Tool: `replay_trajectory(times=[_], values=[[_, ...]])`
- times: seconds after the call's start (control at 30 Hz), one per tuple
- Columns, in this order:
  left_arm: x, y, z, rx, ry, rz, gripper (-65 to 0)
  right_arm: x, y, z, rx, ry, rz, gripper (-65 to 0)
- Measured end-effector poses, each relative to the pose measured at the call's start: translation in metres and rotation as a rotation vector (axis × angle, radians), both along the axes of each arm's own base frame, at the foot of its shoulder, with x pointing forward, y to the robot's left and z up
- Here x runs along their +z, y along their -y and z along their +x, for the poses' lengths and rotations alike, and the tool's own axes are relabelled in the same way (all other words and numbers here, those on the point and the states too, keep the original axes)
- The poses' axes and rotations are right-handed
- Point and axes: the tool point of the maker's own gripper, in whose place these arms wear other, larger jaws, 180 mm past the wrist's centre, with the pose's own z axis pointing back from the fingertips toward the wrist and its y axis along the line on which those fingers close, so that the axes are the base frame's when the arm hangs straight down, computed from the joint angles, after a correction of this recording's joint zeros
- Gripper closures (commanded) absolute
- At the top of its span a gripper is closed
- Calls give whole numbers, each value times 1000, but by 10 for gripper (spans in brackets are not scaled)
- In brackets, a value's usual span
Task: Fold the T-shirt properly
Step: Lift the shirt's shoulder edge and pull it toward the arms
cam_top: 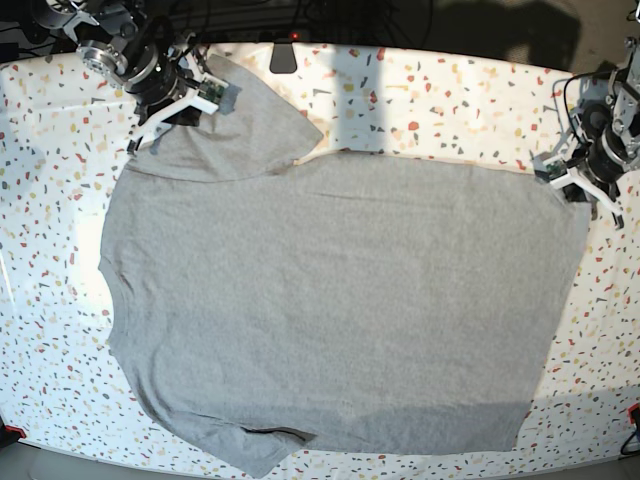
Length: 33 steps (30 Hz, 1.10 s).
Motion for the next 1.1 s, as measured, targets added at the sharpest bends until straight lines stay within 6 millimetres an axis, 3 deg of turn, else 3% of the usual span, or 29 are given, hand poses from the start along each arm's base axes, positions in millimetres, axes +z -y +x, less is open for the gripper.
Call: replay_trajectory(times=[0.17,0.33,0.5,0.67,1.1], values=[[-1,-4,-1,94,-12,-26,0,0,0,0,0,0,-1,0],[3,-8,6,308,40,-119,0,0,1,0,-2,-1,-3,0],[2,-1,0,285,95,-167,0,3,1,2,-14,18,-4,0],[-2,-10,-22,297,116,-118,0,16,-7,-14,21,8,4,0],[5,3,-98,309,112,-143,0,48,2,-73,-35,-64,-8,0]])
